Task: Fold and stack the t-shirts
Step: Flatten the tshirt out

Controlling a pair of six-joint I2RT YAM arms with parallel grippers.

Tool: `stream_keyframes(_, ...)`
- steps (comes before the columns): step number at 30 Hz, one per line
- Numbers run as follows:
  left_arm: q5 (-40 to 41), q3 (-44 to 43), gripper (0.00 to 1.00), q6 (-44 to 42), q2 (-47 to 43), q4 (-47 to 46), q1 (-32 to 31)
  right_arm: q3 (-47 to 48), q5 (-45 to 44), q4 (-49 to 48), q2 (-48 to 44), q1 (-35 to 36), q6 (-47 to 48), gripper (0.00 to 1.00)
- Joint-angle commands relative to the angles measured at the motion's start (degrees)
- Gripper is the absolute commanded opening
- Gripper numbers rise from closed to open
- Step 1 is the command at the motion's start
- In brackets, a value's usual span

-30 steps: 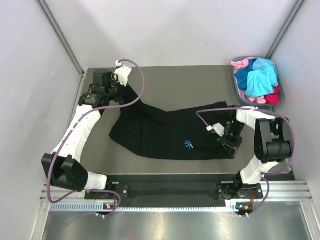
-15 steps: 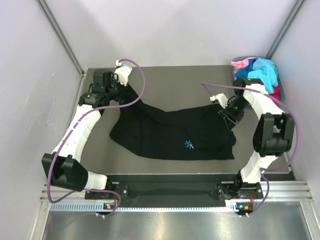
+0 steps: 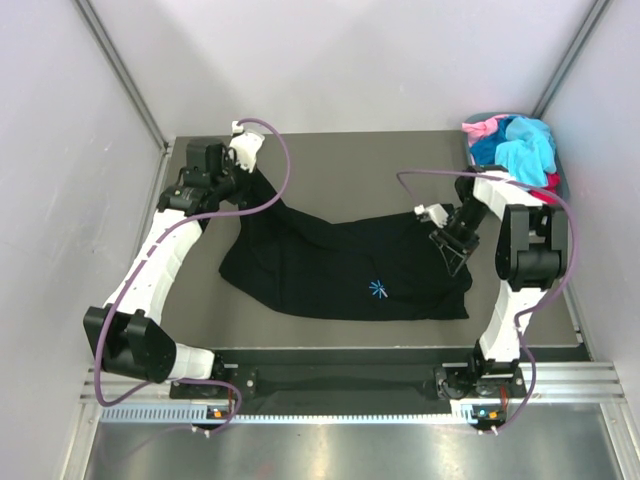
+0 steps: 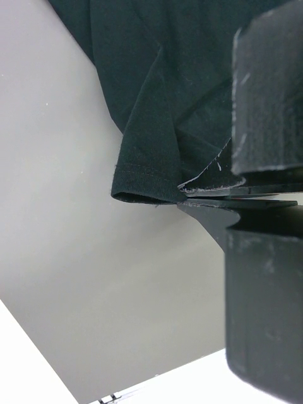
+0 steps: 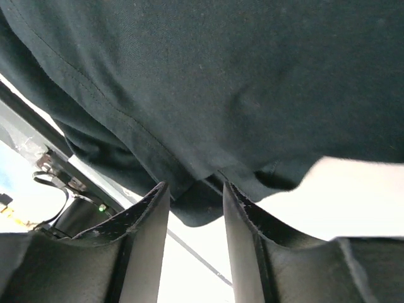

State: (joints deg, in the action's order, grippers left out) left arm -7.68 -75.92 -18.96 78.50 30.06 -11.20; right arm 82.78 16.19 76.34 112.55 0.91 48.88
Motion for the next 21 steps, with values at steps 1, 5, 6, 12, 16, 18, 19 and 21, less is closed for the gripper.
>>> stream_keyframes(1,-0.32,-0.28,0.0,0.24,-0.54,-2.64,-0.05,-1.83,0.61,4.34,0.48,0.76,1.56,0.41)
stream_keyframes(5,-0.31,-0.72,0.0,0.15,0.07,-2.73,-0.05,-5.95,-0.8,3.04,-0.67,2.17,2.18,0.49)
stream_keyframes(6,-0.32,-0.72,0.0,0.24,0.25,-2.73,-0.05,-6.49,-1.15,2.59,-1.02,2.43,2.09,0.51)
stream_keyframes(12,-0.93,-1.07,0.0,0.77,0.95,-2.9,-0.05,-9.22,-1.95,-0.57,-1.28,2.7,1.31,0.54)
stream_keyframes(16,-1.37,-1.6,0.0,1.29,1.57,-2.91,-0.05,-9.22,-2.12,-3.9,-0.58,2.96,-0.54,0.54)
stream_keyframes(18,-1.46,-1.95,0.0,1.73,2.01,-2.91,-0.05,-9.13,-2.47,-6.18,-0.4,3.4,-1.94,0.53)
stream_keyframes(19,-1.63,-2.04,0.0,1.82,2.01,-2.91,-0.05,-9.22,-3.26,-7.16,-0.49,3.57,-2.65,0.51)
stream_keyframes(21,-1.72,-2.13,0.0,2.0,2.1,-2.91,-0.05,-9.13,-3.35,-9.0,-0.58,4.1,-3.79,0.48)
